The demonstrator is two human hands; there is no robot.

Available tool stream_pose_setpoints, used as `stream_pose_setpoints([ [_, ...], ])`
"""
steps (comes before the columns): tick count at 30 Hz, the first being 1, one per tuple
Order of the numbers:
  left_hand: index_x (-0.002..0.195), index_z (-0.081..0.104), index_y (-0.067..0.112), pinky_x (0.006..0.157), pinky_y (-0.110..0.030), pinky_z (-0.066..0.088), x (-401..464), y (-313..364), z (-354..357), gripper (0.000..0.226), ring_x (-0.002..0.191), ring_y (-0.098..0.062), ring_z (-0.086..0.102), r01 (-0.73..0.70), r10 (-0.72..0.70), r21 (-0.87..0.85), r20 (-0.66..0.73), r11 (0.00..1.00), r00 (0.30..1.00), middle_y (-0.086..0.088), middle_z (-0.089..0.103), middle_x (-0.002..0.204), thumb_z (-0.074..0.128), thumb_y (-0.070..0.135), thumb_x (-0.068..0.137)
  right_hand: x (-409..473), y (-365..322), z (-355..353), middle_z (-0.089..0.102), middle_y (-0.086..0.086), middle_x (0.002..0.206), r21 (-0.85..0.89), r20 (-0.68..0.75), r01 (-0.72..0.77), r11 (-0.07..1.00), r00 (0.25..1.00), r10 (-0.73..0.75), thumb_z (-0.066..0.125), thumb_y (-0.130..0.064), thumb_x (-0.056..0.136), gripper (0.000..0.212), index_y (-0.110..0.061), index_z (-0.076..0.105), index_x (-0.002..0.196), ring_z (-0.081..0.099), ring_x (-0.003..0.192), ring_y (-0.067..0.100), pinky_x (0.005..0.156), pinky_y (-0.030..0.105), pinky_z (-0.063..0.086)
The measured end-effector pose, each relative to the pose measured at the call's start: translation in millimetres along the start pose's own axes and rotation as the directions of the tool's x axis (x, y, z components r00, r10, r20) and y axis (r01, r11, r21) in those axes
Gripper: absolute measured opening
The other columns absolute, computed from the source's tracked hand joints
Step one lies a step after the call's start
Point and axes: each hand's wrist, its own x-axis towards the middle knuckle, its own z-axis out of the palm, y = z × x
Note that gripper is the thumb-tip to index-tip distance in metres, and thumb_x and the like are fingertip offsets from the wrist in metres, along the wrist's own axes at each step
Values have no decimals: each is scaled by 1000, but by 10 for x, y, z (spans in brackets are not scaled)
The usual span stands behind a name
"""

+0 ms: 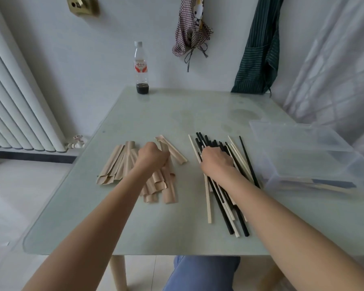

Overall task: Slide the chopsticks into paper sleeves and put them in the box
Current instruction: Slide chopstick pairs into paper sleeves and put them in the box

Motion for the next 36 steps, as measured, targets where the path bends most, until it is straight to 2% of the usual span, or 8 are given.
stream_pose_setpoints([
  [2, 49, 47, 7, 47, -22, 32, -13, 8, -49, 38, 45, -18, 43, 27, -20, -180, 42, 983, 999, -1, 48, 40, 50, 13, 87, 5, 62, -43, 60, 10, 87, 129, -9, -26, 991, 1000, 27, 48, -1, 89, 16, -8, 50, 75, 63, 78, 29, 53, 26, 42],
  [4, 56, 51, 7, 49, -22, 39, -48, 41, -87, 31, 49, -17, 48, 26, -5, -313, 68, 949, 998, -3, 53, 51, 51, 9, 87, 13, 117, -94, 57, 9, 72, 373, 16, -37, 927, 999, 34, 50, -6, 89, 21, -7, 49, 68, 66, 65, 30, 50, 27, 49],
  [8, 79, 48, 7, 55, -23, 54, -187, 155, -149, 13, 72, -20, 67, 34, 57, -565, 142, 824, 988, -14, 67, 86, 45, 5, 92, -61, 163, -243, 60, 16, 82, 845, 53, -39, 534, 999, -12, 55, -1, 87, 10, 5, 62, 88, 69, 70, 27, 63, 39, 60],
  [13, 92, 51, -2, 52, -21, 54, -267, 206, -115, 14, 59, -15, 61, 85, 18, -675, 144, 733, 989, -12, 64, 74, 39, 4, 94, -231, 137, -383, 58, 14, 75, 992, -18, 28, 124, 997, -81, 52, 4, 89, 9, 1, 56, 82, 64, 62, 16, 54, 29, 59],
  [17, 80, 46, 4, 47, -15, 38, -216, 225, -34, 18, 34, -6, 46, 305, -183, -853, 249, 423, 951, -7, 51, 67, 36, 4, 95, -261, 90, -328, 54, 13, 76, 989, -61, 51, -139, 995, -73, 46, 7, 90, 15, -3, 49, 79, 66, 60, 16, 59, 33, 60],
  [21, 80, 44, 7, 34, -10, 35, -194, 214, 51, 21, 28, -2, 43, 278, -218, -933, 229, 228, 949, -6, 51, 71, 33, 0, 96, -279, 104, -285, 53, 13, 76, 976, -87, 90, -199, 996, 25, 46, 7, 88, 15, -7, 45, 84, 64, 69, 23, 63, 36, 60],
  [27, 104, 40, 17, 59, -31, 45, -197, 172, 33, 14, 69, -19, 62, 168, -201, -986, 161, 19, 966, -10, 63, 87, 27, 20, 104, -336, 185, -314, 52, 13, 81, 950, -152, 191, -249, 975, 164, 47, 5, 88, 14, -7, 46, 80, 60, 76, 24, 66, 37, 59],
  [36, 118, 38, 27, 78, -43, 49, -294, 271, -26, 21, 85, -19, 68, 165, -75, -964, 184, -208, 980, -5, 66, 98, 21, 26, 105, -339, 128, -211, 55, 13, 83, 922, -147, 197, -335, 975, 167, 47, 8, 89, 17, -8, 44, 83, 63, 76, 23, 67, 33, 59],
])
